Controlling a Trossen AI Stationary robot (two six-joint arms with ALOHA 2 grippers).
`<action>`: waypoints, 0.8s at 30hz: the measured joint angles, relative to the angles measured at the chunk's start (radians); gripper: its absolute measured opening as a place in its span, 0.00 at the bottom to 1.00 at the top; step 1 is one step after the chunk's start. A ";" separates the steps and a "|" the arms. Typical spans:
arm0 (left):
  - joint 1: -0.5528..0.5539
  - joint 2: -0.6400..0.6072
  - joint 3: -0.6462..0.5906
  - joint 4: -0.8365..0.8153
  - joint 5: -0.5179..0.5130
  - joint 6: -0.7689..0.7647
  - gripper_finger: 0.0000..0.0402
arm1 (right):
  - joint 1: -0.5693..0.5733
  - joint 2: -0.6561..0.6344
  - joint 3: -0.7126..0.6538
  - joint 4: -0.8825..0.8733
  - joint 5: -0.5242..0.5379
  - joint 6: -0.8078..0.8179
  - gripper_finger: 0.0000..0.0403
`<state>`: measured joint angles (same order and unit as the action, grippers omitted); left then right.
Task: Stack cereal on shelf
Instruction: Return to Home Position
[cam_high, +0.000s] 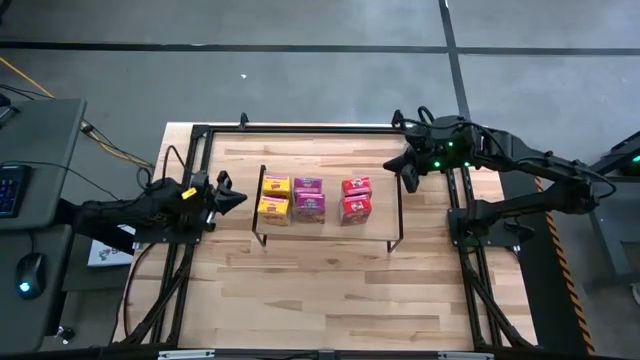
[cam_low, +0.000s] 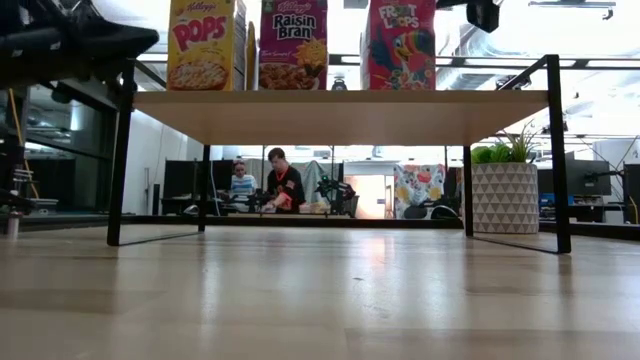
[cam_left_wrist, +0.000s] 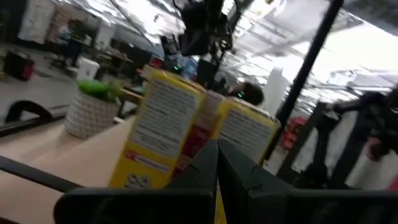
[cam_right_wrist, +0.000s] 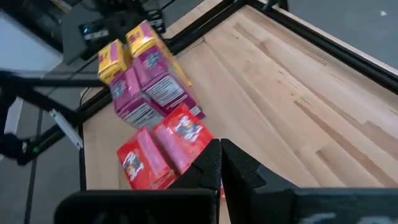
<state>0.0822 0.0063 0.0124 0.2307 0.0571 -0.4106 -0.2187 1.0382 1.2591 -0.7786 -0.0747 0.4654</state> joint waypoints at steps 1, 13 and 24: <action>0.000 0.000 0.000 -0.008 0.016 -0.002 0.00 | 0.005 0.000 0.000 -0.001 0.000 -0.016 0.00; 0.000 0.000 0.000 -0.032 0.034 -0.049 0.00 | 0.023 -0.176 -0.108 0.040 -0.057 -0.209 0.00; 0.000 0.000 0.000 -0.032 0.033 -0.050 0.00 | 0.058 -0.646 -0.836 0.741 -0.133 -0.059 0.00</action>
<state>0.0822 0.0063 0.0128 0.1988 0.0906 -0.4603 -0.1604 0.3918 0.4231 -0.0375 -0.2079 0.4062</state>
